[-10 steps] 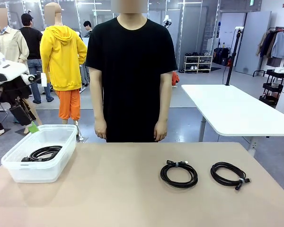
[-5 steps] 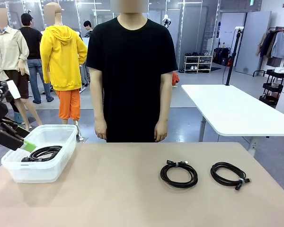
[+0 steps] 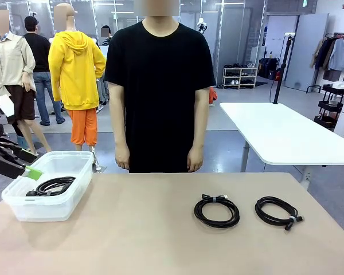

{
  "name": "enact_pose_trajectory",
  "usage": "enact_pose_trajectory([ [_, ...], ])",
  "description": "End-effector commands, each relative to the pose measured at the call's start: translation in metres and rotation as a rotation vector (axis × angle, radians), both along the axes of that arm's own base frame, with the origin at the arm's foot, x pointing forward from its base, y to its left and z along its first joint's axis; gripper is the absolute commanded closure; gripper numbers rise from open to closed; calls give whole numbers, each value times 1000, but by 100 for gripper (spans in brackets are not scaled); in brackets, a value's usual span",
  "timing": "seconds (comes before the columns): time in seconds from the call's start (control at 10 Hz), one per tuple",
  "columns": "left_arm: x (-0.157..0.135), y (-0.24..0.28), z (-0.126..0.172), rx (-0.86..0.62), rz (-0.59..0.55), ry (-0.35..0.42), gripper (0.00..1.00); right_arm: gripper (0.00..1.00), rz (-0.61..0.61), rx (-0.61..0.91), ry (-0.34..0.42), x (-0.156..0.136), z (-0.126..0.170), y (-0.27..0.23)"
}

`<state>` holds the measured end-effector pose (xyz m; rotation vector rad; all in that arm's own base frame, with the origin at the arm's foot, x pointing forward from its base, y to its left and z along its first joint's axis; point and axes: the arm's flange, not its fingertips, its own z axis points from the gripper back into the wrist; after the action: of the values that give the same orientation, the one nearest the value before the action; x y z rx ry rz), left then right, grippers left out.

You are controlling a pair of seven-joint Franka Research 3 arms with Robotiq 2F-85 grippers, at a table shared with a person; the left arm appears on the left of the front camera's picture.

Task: Organize and store the cables.
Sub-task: Place the USB Extension Cable into the Organizing box.

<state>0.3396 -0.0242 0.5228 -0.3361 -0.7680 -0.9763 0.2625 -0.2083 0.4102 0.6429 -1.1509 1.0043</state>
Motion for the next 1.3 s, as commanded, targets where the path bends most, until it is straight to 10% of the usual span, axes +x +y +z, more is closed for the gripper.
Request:
enact_pose_trajectory([
  [0.0,-5,-5,4,30,22,20,0,0,-9,15,2,0,3,1],
  [0.8,-5,-5,4,30,22,20,0,0,0,0,0,0,0,0],
  [1.2,-5,-5,4,30,22,20,0,0,140,-331,122,57,96,124],
])
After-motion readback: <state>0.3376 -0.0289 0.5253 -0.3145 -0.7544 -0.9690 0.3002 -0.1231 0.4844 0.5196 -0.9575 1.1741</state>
